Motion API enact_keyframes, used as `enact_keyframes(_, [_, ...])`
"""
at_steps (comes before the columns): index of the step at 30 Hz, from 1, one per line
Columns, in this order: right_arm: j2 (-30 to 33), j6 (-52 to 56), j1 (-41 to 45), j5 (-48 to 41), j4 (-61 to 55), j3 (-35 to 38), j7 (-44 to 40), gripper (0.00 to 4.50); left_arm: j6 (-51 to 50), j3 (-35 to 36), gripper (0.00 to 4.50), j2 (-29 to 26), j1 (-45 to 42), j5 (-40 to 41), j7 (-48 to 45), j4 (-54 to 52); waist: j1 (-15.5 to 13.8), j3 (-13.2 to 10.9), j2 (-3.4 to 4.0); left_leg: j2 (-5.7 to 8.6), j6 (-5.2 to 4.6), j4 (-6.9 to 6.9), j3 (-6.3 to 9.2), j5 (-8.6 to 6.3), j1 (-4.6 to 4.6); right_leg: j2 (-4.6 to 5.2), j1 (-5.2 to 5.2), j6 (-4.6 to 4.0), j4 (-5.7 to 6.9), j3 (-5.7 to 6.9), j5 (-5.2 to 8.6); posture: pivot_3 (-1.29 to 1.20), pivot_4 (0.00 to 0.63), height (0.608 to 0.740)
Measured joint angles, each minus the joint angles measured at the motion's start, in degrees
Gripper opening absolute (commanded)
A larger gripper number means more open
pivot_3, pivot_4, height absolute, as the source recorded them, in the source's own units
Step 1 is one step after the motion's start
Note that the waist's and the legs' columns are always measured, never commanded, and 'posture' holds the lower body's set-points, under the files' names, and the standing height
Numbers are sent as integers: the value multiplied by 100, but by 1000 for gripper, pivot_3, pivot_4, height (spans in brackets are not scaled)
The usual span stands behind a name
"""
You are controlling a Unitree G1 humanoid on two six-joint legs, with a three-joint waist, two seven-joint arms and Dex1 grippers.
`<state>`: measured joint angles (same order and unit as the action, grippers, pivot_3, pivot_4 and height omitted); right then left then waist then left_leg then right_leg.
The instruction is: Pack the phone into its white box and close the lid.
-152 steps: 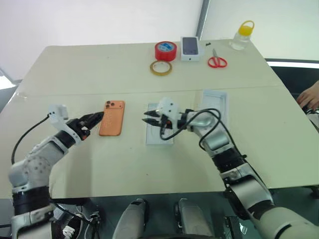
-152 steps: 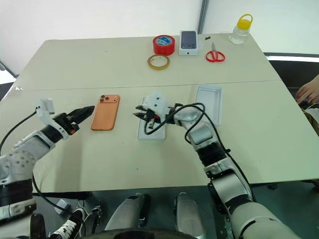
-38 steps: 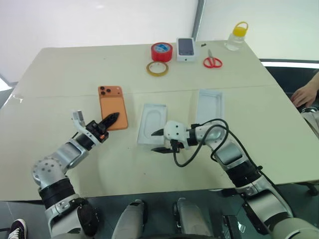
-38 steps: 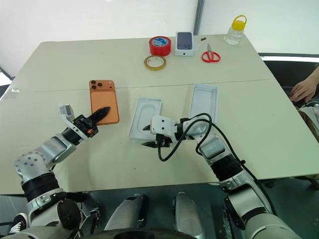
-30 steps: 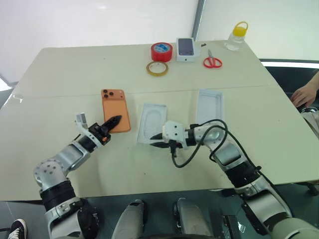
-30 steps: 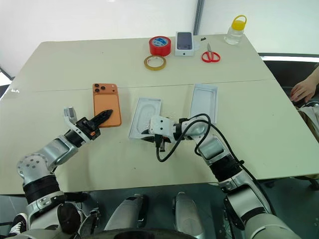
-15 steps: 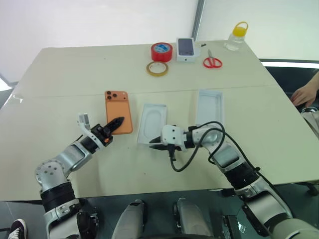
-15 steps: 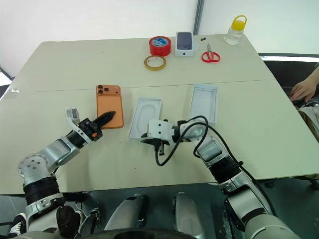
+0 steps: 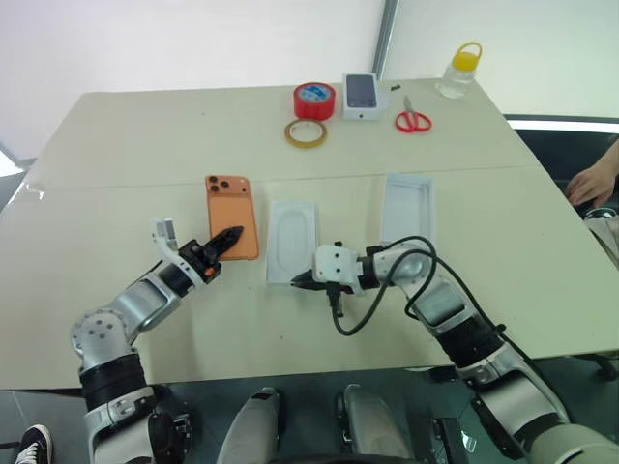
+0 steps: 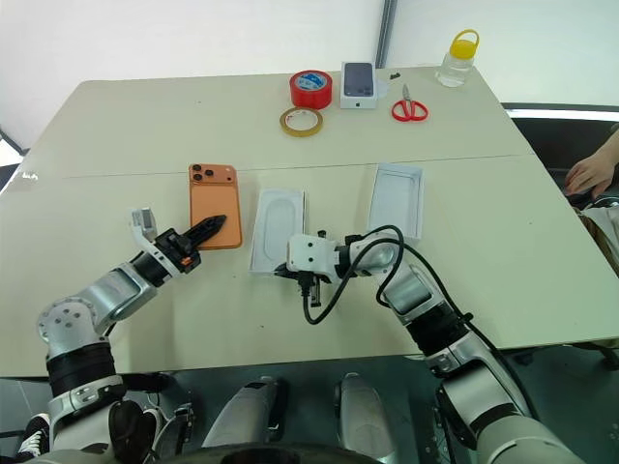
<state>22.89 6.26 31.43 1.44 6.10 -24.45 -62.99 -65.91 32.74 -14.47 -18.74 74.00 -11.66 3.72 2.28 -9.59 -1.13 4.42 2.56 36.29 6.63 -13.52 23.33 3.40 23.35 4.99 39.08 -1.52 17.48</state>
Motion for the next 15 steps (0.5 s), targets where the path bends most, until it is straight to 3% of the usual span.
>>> enact_keyframes(15, [374, 195, -303, -42, -611, 22, -112, 21, 20, -182, 0, -27, 34, 156, 39, -3, 3, 0, 0, 0, 0, -1, 0, 0, -1, 0, -1, 0, -1, -1, 0, 0, 150, 740])
